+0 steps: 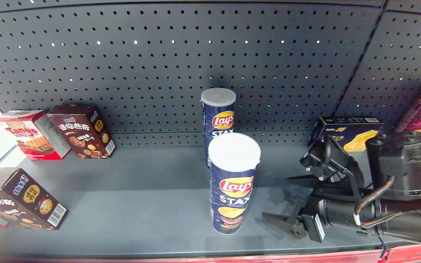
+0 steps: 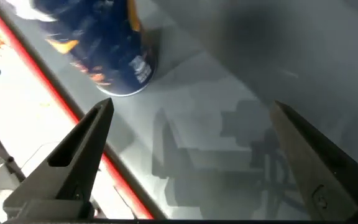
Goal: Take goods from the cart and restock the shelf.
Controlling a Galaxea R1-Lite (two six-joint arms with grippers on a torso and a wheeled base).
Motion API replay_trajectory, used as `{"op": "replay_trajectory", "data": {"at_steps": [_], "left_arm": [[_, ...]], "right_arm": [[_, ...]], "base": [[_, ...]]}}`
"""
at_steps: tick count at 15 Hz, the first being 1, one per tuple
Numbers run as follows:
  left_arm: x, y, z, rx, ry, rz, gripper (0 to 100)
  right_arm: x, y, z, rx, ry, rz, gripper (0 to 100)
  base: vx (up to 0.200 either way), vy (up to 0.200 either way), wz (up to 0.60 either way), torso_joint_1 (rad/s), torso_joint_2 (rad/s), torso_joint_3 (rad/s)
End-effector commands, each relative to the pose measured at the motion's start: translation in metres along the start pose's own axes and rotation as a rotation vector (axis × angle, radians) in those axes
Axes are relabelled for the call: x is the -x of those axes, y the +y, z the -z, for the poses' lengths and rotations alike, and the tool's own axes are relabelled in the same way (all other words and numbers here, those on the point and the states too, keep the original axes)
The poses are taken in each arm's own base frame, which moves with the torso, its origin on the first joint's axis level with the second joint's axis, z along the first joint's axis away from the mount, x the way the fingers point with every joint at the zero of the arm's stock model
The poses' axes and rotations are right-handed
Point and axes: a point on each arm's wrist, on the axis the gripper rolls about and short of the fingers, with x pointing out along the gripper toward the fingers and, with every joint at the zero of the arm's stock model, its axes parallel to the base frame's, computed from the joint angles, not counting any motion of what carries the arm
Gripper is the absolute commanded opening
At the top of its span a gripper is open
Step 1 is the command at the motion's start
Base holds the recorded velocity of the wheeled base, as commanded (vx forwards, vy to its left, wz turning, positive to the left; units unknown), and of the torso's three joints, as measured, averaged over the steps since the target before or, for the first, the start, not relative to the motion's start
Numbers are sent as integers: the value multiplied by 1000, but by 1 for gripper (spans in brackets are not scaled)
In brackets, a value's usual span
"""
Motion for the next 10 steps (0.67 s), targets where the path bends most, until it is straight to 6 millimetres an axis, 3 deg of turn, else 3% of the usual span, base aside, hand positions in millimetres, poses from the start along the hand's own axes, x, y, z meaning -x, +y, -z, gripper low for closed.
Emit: {"op": "replay_trajectory", "data": {"at_steps": [1, 10], "left_arm": [[0, 0, 0, 0, 2, 0, 100], [0, 0, 0, 0, 2, 0, 100]], "right_arm": [[-13, -1, -2, -1, 17, -1, 100], [-32, -1, -5, 5, 22, -13, 100]], "base": [[0, 0, 0, 0, 0, 0], [0, 0, 0, 0, 0, 0]]}}
